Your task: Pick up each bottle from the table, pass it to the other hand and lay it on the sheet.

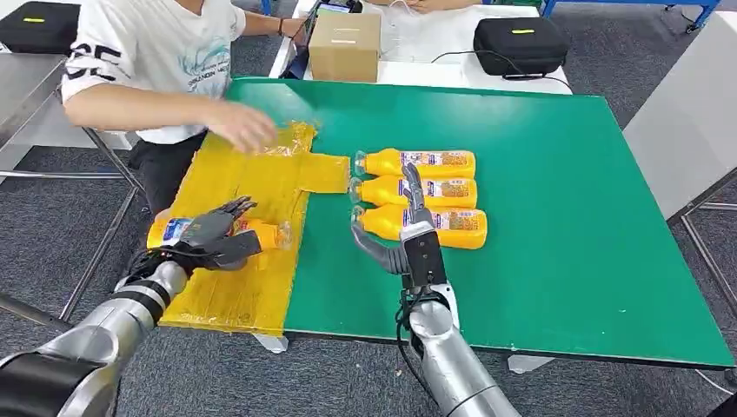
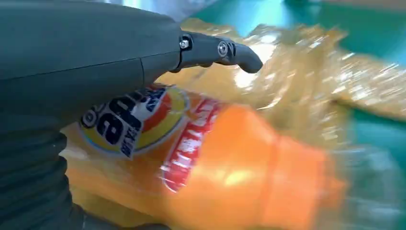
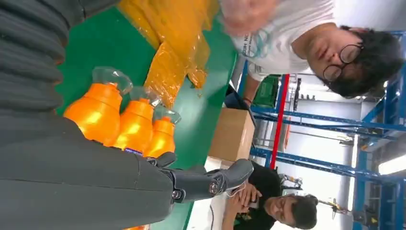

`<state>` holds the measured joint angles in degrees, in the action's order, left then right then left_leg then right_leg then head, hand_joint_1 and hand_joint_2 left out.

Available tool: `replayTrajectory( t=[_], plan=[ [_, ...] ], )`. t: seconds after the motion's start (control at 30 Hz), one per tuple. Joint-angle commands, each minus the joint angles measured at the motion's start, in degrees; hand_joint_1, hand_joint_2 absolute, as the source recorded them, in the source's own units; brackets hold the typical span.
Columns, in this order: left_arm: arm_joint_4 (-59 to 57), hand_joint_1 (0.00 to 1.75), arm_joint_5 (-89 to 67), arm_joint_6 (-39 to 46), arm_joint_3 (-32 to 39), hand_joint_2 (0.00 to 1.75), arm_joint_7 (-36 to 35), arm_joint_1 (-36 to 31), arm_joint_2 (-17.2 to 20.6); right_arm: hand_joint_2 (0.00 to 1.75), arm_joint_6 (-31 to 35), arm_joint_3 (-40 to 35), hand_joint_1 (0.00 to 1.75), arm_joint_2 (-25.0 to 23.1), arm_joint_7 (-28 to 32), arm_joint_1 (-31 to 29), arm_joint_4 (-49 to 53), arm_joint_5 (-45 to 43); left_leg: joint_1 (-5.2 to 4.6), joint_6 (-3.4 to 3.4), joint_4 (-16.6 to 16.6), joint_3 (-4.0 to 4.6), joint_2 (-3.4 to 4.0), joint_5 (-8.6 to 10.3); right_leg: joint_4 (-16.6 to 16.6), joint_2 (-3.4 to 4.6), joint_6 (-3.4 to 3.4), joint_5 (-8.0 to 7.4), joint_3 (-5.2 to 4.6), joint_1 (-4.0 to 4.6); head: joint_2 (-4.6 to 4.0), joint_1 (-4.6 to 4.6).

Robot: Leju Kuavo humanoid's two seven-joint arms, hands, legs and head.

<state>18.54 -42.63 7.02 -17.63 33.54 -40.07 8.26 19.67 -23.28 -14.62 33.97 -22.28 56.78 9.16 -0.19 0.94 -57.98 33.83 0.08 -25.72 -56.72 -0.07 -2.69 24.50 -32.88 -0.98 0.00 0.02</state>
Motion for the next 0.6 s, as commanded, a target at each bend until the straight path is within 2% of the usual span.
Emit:
replayTrajectory(
  t=[0.03, 0.13, 0.27, 0.3, 0.33, 0.47, 0.57, 0.6],
  plan=[
    [20.1, 0.00, 23.9, -9.3, 9.1, 1.75, 6.5, 10.2, -1.9, 1.75, -0.2, -0.7, 0.00, 0.6, 0.7, -3.6, -6.7, -0.5, 0.06, -0.05, 0.0, -0.11, 0.04, -0.03, 0.1, 0.04, 0.09, 0.01, 0.13, 0.07, 0.00, 0.00],
    [26.8, 0.00, 32.5, -9.8, 11.0, 1.75, 6.5, 12.7, -2.9, 1.75, 0.4, -0.8, 0.00, 0.6, 0.8, -3.1, -6.1, -0.1, 0.09, -0.06, 0.0, -0.08, 0.00, -0.05, 0.1, 0.00, 0.09, 0.03, 0.11, 0.09, 0.00, 0.00],
    [32.1, 0.00, 40.2, -12.6, 18.6, 1.75, 6.5, 14.4, -7.0, 1.75, 1.5, -0.8, 0.00, 0.7, -0.4, -1.5, -3.2, 1.0, 0.04, -0.03, 0.0, 0.03, -0.10, -0.01, 0.0, -0.10, 0.05, 0.02, 0.00, 0.04, 0.00, 0.00],
    [32.1, 0.00, 40.2, -12.6, 18.6, 1.75, 6.5, 14.4, -7.0, 1.75, 1.5, -0.8, 0.00, 0.7, -0.4, -1.5, -3.2, 1.0, 0.11, -0.06, 0.0, -0.02, -0.11, -0.04, 0.1, -0.10, 0.10, 0.04, 0.08, 0.11, 0.00, 0.00],
    [31.3, 0.00, 41.8, -15.7, 21.0, 1.75, 6.5, 14.5, -9.0, 1.75, 1.9, -0.8, 0.00, 0.8, -1.0, -0.7, -1.8, 1.5, 0.06, -0.04, 0.0, 0.00, -0.06, -0.02, 0.1, -0.06, 0.07, 0.01, 0.03, 0.07, 0.00, 0.00],
    [31.0, 0.00, 41.1, -15.0, 21.4, 1.75, 6.5, 14.5, -9.3, 1.75, 1.8, -0.8, 0.00, 0.9, -1.1, -0.5, -1.5, 1.6, 0.06, -0.05, 0.0, -0.01, -0.08, -0.01, 0.1, -0.08, 0.08, 0.01, 0.04, 0.06, 0.00, 0.00],
    [28.5, 0.00, 42.5, -16.7, 22.5, 1.75, 6.5, 14.4, -12.0, 1.75, 2.4, -0.7, 0.00, 1.2, -1.7, 0.5, 0.3, 2.6, 0.05, -0.05, 0.0, -0.02, -0.07, -0.03, 0.1, -0.07, 0.08, 0.03, 0.06, 0.07, 0.00, 0.00],
    [28.0, 0.00, 41.3, -14.9, 22.3, 1.75, 5.9, 14.3, -13.4, 1.75, 3.2, -0.6, 0.00, 1.4, -2.2, 1.4, 1.5, 3.3, 0.03, -0.03, 0.0, -0.01, -0.09, -0.02, 0.1, -0.09, 0.06, 0.03, 0.05, 0.04, 0.00, 0.00]
  ],
)
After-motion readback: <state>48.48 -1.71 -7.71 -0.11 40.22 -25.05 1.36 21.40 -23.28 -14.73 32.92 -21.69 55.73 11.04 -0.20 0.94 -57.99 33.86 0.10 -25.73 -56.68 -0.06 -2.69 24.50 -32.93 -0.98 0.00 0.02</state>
